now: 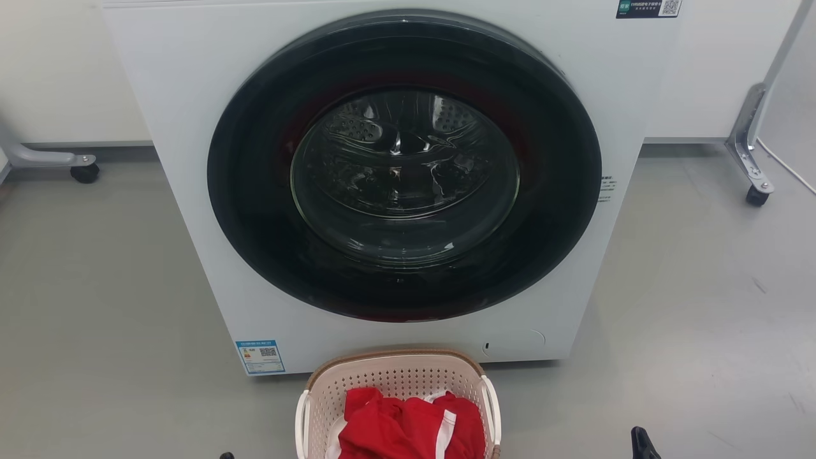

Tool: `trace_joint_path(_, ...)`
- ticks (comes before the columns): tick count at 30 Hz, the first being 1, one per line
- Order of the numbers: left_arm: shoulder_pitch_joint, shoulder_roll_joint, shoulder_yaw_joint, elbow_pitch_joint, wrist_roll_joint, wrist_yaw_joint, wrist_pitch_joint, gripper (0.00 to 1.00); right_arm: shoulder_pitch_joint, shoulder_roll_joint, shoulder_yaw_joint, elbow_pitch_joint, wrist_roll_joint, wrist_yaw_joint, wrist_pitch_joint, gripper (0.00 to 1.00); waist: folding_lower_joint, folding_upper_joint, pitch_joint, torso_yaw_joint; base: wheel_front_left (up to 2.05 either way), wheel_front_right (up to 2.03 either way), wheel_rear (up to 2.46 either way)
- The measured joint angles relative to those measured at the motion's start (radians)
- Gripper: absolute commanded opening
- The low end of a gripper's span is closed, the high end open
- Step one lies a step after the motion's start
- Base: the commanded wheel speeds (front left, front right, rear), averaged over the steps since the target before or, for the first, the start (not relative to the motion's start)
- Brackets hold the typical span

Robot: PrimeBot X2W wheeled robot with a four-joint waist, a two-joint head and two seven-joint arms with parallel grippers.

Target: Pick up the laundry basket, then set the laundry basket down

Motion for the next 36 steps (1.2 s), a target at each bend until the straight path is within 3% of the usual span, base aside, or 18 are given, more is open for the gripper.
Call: trace_joint_path(36, -0.103, -0.021, 0.111, 0.048, -0.476, -0.089, 0.132, 0.00, -0.067, 0.010, -0.156, 0.040, 0.485, 0.089, 0.137, 0.00, 0.0000, 0.0000, 0.020, 0.003, 0.00, 0.00, 0.00)
